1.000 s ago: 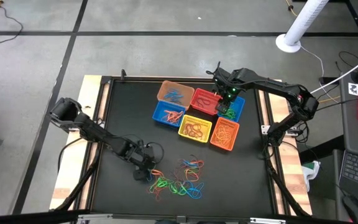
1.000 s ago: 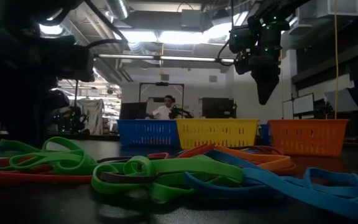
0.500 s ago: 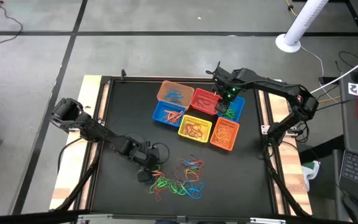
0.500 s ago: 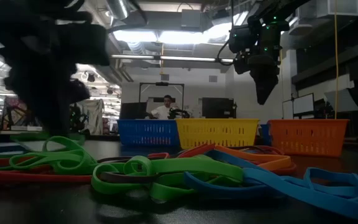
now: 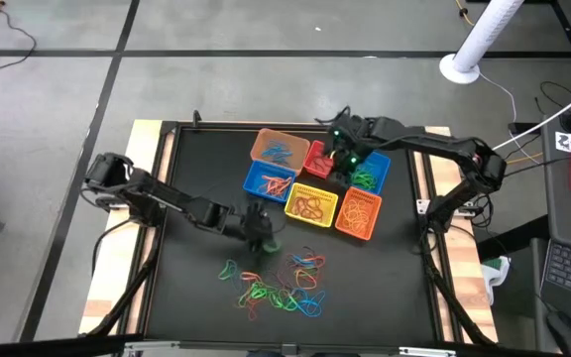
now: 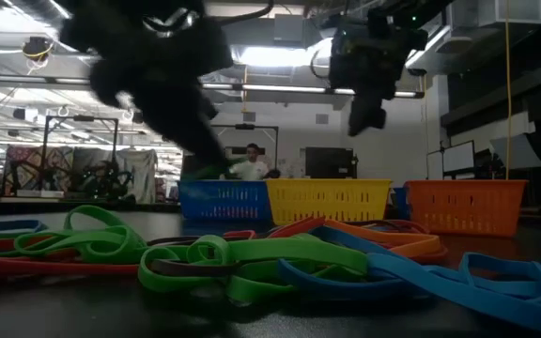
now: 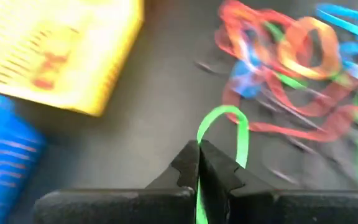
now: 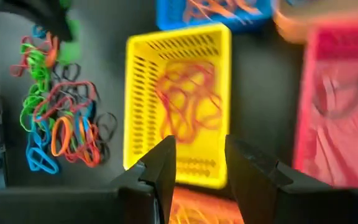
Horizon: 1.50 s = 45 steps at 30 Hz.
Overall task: Sort rubber bands into baskets
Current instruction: Put the green rubber band into the right blue basket
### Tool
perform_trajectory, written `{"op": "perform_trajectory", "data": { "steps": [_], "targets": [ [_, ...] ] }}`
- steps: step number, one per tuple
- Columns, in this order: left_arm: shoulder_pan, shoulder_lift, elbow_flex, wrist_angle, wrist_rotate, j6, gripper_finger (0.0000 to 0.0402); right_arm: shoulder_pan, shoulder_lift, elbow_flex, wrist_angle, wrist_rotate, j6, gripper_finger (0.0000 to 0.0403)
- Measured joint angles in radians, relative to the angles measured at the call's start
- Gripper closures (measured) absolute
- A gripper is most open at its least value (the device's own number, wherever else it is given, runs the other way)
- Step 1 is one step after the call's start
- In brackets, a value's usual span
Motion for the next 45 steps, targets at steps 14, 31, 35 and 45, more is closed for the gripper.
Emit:
{"op": "perform_trajectory", "data": {
  "steps": [14, 31, 35, 45],
  "targets": [
    [0.206, -0.002, 0.001, 0.362, -0.048, 0.207, 0.0399, 0.266, 0.001, 0.000, 0.222, 0.147, 0.008, 0.0265],
    [0.211, -0.002, 0.001, 0.457, -0.047, 0.246, 0.0400, 0.394, 0.001, 0.000, 0.297, 0.409, 0.363, 0.0265],
    [0.196, -0.002, 0.001, 0.459, -0.047, 0.268, 0.0399, 0.394, 0.001, 0.000, 0.295, 0.419, 0.372, 0.0265],
    [0.170, -0.002, 0.001, 0.515, -0.046, 0.338, 0.0400, 0.394, 0.002, 0.000, 0.286, 0.367, 0.375, 0.0269]
  ]
}}
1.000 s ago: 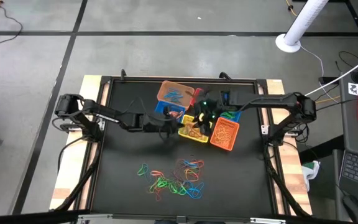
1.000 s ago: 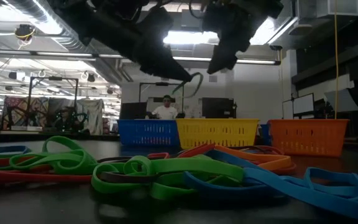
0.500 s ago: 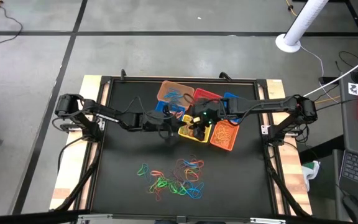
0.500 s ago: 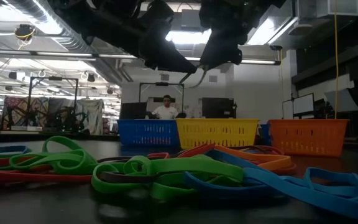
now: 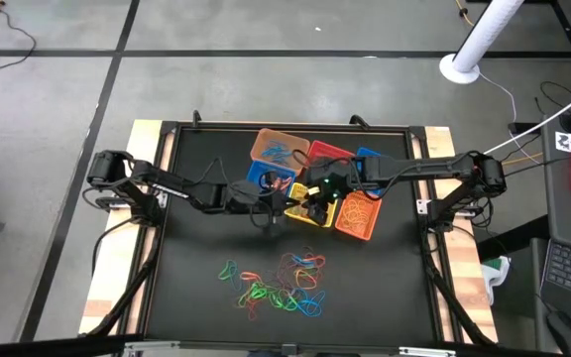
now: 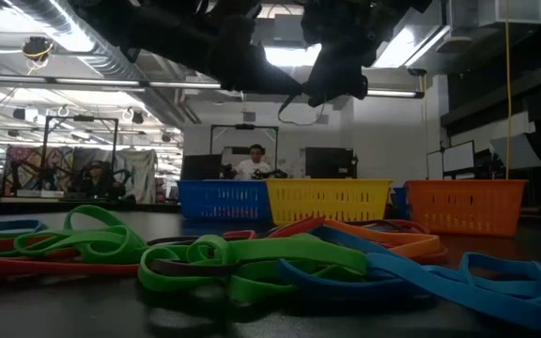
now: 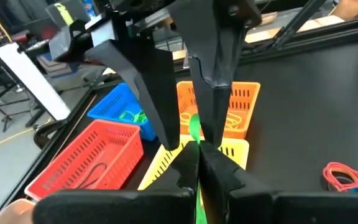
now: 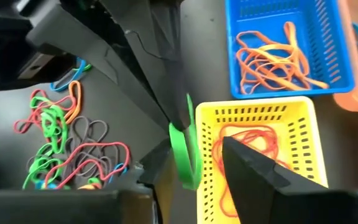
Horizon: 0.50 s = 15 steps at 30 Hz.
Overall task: Sort rubber bands into baskets
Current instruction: Put the green rubber band into the right blue basket
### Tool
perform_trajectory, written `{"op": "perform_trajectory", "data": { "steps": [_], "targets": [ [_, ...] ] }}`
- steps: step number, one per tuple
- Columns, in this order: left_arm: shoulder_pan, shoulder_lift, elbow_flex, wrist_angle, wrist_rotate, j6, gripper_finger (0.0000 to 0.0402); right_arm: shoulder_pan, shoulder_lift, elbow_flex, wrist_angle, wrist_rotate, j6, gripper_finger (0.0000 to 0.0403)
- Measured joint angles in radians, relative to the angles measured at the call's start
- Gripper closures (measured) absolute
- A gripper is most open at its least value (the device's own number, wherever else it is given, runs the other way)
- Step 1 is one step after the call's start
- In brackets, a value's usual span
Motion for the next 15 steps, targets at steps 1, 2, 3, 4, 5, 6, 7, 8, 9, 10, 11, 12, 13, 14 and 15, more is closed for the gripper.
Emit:
{"op": "perform_trajectory", "data": {
  "steps": [1, 2, 3, 4, 5, 6, 7, 8, 9, 10, 11, 12, 13, 14, 15],
  "targets": [
    [0.000, 0.000, 0.000, 0.000, 0.000, 0.000, 0.0400, 0.000, 0.000, 0.000, 0.000, -0.010, 0.000, 0.0275],
    [0.000, 0.000, 0.000, 0.000, 0.002, -0.003, 0.0400, 0.000, 0.000, 0.000, 0.000, -0.020, 0.000, 0.0284],
    [0.000, 0.000, 0.000, 0.000, 0.002, -0.004, 0.0399, 0.000, 0.000, 0.000, 0.000, -0.029, -0.002, 0.0296],
    [0.000, 0.000, 0.000, 0.000, 0.002, -0.003, 0.0398, 0.000, 0.000, 0.000, 0.000, -0.034, -0.005, 0.0311],
    [0.000, 0.000, 0.000, -0.001, 0.001, 0.000, 0.0397, 0.000, 0.000, 0.000, 0.000, -0.036, -0.008, 0.0329],
    [0.000, 0.000, 0.000, -0.001, 0.001, 0.004, 0.0396, 0.000, 0.000, 0.000, 0.000, -0.036, -0.009, 0.0349],
    [0.000, 0.000, 0.000, -0.003, 0.001, 0.009, 0.0394, 0.000, 0.000, 0.000, 0.000, -0.037, -0.010, 0.0370],
    [0.000, 0.000, 0.000, -0.005, 0.001, 0.015, 0.0393, 0.000, 0.000, 0.000, 0.000, -0.037, -0.013, 0.0386],
    [0.000, 0.000, 0.000, -0.007, 0.001, 0.016, 0.0391, 0.000, 0.000, 0.000, -0.001, -0.037, -0.024, 0.0392],
    [0.000, 0.000, 0.000, -0.010, 0.001, 0.010, 0.0388, 0.000, 0.000, 0.000, -0.003, -0.037, -0.033, 0.0392],
    [0.000, 0.000, 0.000, -0.011, 0.001, -0.009, 0.0384, 0.000, 0.000, 0.000, -0.008, -0.037, -0.035, 0.0388],
    [0.001, 0.000, 0.000, -0.011, 0.001, -0.035, 0.0377, 0.000, 0.001, 0.000, -0.019, -0.037, -0.037, 0.0387],
    [0.002, 0.000, 0.000, -0.011, 0.002, -0.063, 0.0369, -0.001, 0.001, 0.000, -0.034, -0.037, -0.039, 0.0388],
    [0.003, 0.000, 0.000, -0.011, 0.001, -0.095, 0.0359, -0.005, 0.001, 0.000, -0.049, -0.037, -0.048, 0.0394],
    [0.003, 0.000, 0.000, -0.012, 0.001, -0.126, 0.0347, -0.012, 0.001, 0.000, -0.063, -0.037, -0.063, 0.0397]
  ]
}}
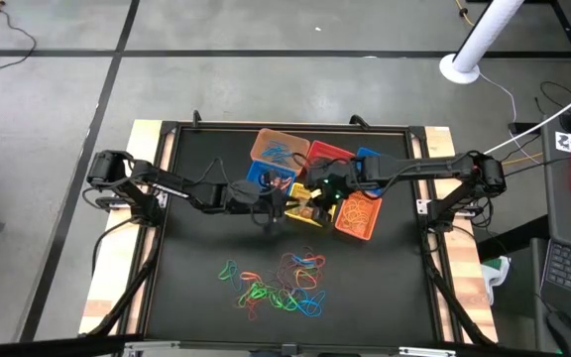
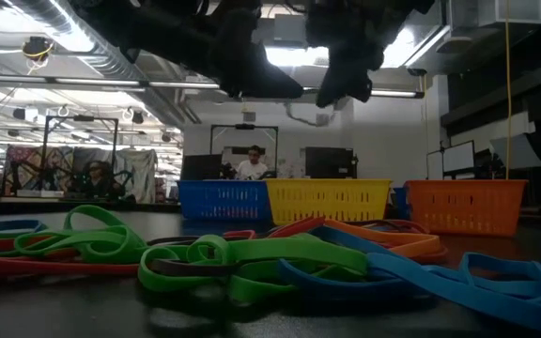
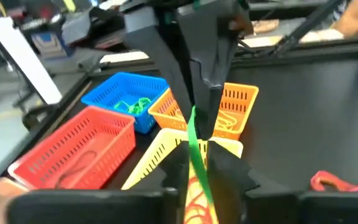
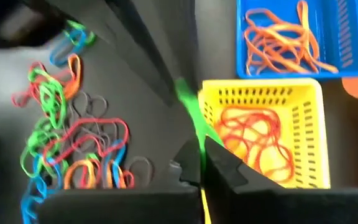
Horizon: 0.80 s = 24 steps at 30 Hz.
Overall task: Sort rubber bands into baskets
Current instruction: Put the green rubber band into the right blue basket
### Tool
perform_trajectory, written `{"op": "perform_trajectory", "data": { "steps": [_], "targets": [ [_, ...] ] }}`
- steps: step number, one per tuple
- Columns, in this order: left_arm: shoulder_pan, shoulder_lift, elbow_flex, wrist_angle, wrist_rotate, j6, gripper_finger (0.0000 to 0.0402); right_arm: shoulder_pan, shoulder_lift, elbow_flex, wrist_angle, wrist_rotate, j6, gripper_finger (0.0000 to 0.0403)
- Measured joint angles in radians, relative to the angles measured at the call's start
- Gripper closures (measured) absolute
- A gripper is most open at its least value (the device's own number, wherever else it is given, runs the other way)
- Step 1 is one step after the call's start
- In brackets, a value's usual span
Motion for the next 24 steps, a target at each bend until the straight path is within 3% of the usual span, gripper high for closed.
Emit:
{"op": "perform_trajectory", "data": {
  "steps": [6, 10, 24],
  "targets": [
    [0.000, 0.000, 0.000, -0.012, 0.000, -0.093, 0.0274, -0.057, -0.001, 0.000, -0.119, 0.009, -0.079, 0.0398],
    [-0.007, 0.000, 0.000, -0.041, -0.001, -0.124, 0.0249, -0.134, -0.002, 0.000, -0.217, 0.017, -0.139, 0.0398],
    [-0.045, 0.000, 0.000, -0.217, -0.002, -0.257, 0.0254, -0.441, -0.003, 0.000, -0.559, 0.134, -0.270, 0.0401]
  ]
}}
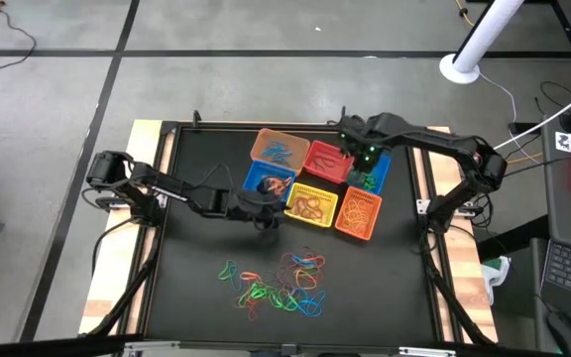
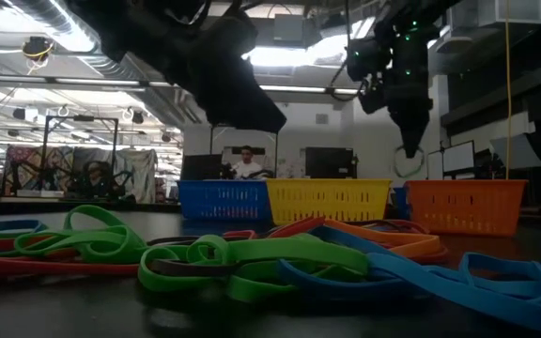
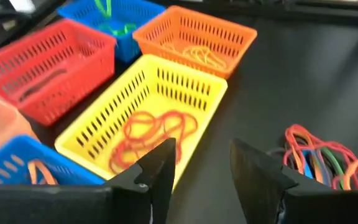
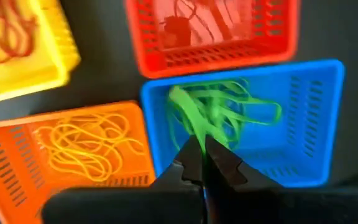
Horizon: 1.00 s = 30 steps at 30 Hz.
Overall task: Sort rubber bands into baskets
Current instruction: Put the green rubber band into the right blue basket
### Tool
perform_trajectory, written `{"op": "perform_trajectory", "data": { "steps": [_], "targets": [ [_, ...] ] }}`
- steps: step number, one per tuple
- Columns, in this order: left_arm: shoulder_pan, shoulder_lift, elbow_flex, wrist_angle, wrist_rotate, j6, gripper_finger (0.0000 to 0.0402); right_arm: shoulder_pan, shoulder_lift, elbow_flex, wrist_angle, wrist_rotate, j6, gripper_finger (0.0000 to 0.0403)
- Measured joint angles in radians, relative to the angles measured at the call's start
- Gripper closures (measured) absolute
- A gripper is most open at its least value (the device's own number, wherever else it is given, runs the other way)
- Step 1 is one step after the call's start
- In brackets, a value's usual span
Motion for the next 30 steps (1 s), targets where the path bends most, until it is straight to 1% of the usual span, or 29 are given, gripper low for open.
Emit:
{"op": "perform_trajectory", "data": {
  "steps": [4, 10, 15, 20, 25, 30],
  "targets": [
    [-0.022, 0.000, 0.000, -0.059, 0.006, -0.054, 0.0254, -0.051, 0.001, 0.000, -0.009, 0.000, -0.001, 0.0400],
    [-0.054, -0.009, 0.000, -0.217, 0.056, -0.180, 0.0262, -0.082, 0.001, 0.000, -0.008, 0.008, -0.001, 0.0379],
    [-0.077, -0.013, 0.000, -0.383, 0.127, -0.277, 0.0269, -0.078, 0.001, 0.000, -0.006, 0.039, -0.002, 0.0349],
    [-0.108, -0.013, 0.000, -0.531, 0.229, -0.307, 0.0275, -0.078, 0.001, 0.000, -0.003, 0.043, -0.002, 0.0306],
    [-0.155, -0.013, 0.000, -0.615, 0.274, -0.364, 0.0280, -0.078, 0.001, 0.000, 0.007, 0.043, 0.004, 0.0273],
    [-0.207, -0.013, 0.000, -0.676, 0.307, -0.430, 0.0288, -0.078, 0.002, 0.000, 0.031, 0.043, 0.008, 0.0263]
  ]
}}
